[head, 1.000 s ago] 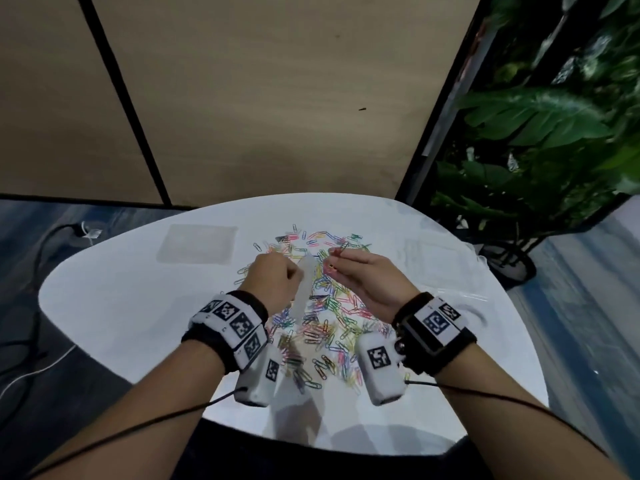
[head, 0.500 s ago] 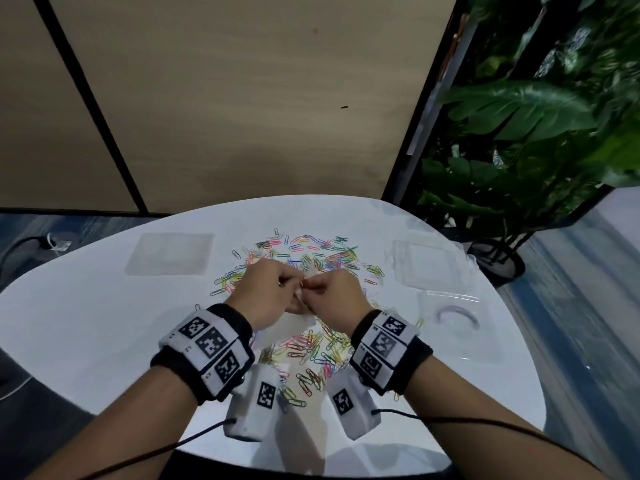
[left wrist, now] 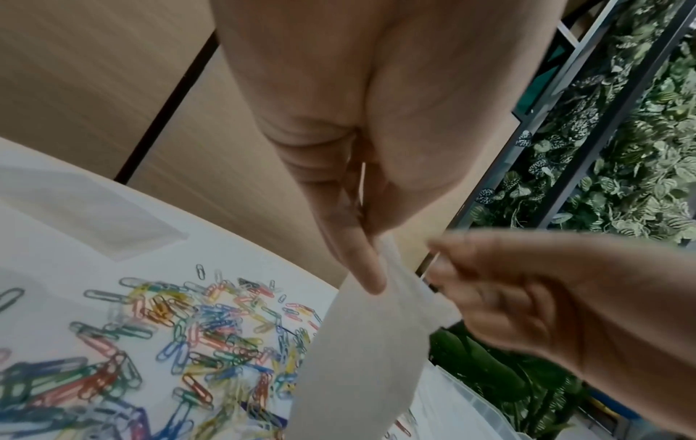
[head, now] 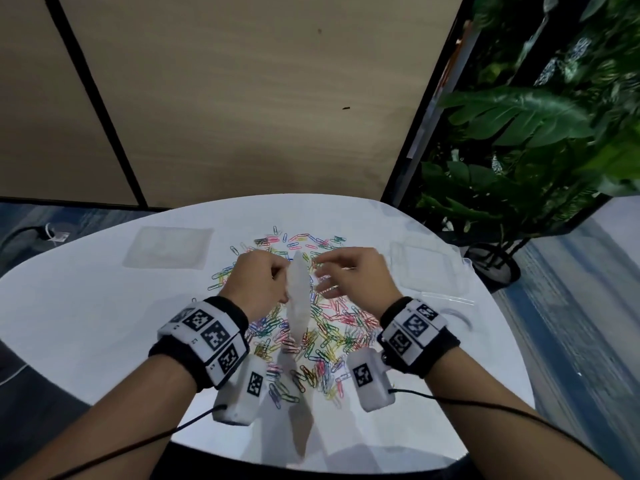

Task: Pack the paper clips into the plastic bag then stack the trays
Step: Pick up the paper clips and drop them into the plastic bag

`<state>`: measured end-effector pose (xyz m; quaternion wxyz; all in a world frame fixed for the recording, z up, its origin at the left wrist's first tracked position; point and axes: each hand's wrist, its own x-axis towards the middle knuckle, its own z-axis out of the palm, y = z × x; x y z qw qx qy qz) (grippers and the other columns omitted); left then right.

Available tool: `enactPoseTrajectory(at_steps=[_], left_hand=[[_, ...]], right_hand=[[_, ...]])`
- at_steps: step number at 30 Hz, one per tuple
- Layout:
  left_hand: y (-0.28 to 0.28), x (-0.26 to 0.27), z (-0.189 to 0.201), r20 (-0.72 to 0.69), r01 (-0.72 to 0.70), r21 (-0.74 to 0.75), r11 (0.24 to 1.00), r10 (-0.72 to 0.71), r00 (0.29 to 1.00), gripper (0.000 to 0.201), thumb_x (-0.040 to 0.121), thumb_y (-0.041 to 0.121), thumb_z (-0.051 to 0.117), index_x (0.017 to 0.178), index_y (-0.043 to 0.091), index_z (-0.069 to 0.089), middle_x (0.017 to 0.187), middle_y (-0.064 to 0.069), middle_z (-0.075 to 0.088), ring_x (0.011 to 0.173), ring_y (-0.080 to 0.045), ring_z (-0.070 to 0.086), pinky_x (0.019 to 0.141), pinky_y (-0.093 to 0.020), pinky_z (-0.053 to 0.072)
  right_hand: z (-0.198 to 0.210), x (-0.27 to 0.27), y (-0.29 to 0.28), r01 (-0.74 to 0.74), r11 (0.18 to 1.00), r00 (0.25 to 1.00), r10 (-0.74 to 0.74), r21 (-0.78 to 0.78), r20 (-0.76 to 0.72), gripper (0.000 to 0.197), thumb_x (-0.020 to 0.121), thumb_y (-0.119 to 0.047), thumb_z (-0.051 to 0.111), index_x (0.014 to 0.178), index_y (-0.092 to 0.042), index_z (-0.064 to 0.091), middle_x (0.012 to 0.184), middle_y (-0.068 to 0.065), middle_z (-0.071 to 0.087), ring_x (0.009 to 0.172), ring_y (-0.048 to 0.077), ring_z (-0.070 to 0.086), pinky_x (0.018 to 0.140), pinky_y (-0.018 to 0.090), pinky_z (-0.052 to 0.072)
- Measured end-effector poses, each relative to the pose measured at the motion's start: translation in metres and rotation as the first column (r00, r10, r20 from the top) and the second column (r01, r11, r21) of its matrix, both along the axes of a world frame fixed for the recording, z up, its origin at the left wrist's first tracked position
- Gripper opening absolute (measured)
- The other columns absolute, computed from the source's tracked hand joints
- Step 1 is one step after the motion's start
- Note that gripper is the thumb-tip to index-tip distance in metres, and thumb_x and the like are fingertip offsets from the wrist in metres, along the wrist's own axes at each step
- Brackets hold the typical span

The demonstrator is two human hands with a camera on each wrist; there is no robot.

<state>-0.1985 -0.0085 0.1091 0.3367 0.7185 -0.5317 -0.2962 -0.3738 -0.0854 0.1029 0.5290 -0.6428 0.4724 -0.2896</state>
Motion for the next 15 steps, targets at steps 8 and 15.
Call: enactPoseTrajectory(at_steps=[8,15], left_hand=[[0.006,0.019,0.008,0.013,-0.048,-0.039,0.998,0.049,0.999,0.025,0.097,0.002,0.05,0.077,0.01,0.063,0.086,-0.031,0.07,0.055,-0.008,0.072,0.069,-0.041,0.063],[0.004,0.031,-0.001,0.065,-0.008,-0.021,1.0,0.01,0.998,0.025,0.097,0.004,0.049,0.077,0.007,0.065,0.089,-0.027,0.072,0.053,-0.005,0.071,0.067,-0.041,0.062]], right_hand=[[-0.109,-0.093,-0.028,0.022,0.988,0.349,0.134,0.151,-0.928,0.067,0.092,-0.037,0.058,0.146,-0.016,0.025,0.144,0.017,0.035,0.132,0.036,0.043,0.107,0.043,0.041],[-0.122,-0.07,-0.04,-0.219,0.976,0.257,0.066,0.008,-0.964,0.038,0.1,-0.018,0.038,0.134,-0.005,0.046,0.137,0.015,0.042,0.126,0.036,0.042,0.107,0.042,0.039]])
